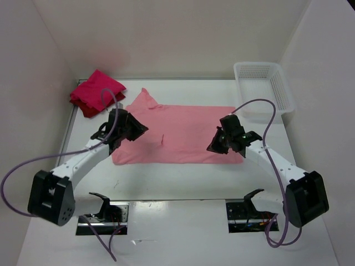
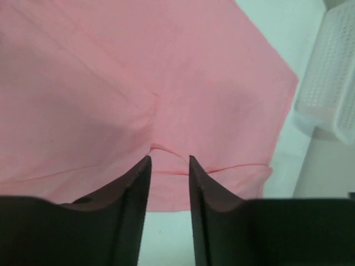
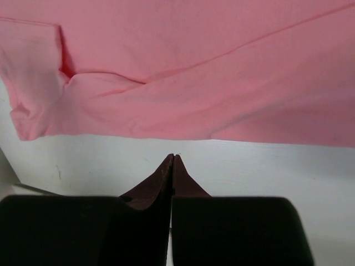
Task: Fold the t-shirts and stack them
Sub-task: Fold the flattened tshirt in 1/3 of the way, then grap the side of the flattened tshirt furthest away from the robot with both arms
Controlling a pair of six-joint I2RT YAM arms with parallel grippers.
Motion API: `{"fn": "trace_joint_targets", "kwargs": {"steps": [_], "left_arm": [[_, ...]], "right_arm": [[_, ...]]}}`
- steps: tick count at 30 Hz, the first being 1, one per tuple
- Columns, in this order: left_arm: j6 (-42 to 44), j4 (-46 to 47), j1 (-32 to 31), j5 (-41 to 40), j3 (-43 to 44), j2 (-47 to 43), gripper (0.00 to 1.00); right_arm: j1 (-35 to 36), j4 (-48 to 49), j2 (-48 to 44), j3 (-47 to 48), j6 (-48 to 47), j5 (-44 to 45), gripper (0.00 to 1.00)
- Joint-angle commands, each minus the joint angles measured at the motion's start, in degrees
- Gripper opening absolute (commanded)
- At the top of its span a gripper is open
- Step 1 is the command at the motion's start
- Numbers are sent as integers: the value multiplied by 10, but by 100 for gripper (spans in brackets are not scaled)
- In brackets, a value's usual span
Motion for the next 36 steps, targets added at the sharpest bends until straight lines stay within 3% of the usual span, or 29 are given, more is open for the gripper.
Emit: {"fn": "trace_joint_targets", "kwargs": {"steps": [1,7,13,19,28,32,36], "left_arm": [[7,-22,25,9,-80,-28,38],[-11,6,71,53,-146,8,35],[12,-2,151,68,-221,-60,34],[51,-57,202,84,-227,-88,35],[22,-132,197,100,-232,-108,32],[4,-225,192,75,-188,-152,27],[69,-251,199,-3,-66,-154,25]], "right_arm": [[11,49,34,-11,13,19,0],[52,109,121,-18,42,25,0],[83,141,147,-36,62,31,0],[100,154,188,-48,67,50,0],[157,153,201,-74,110,64,0],[193,117,136,-99,135,64,0],[189,35,59,-68,121,115,2]]}}
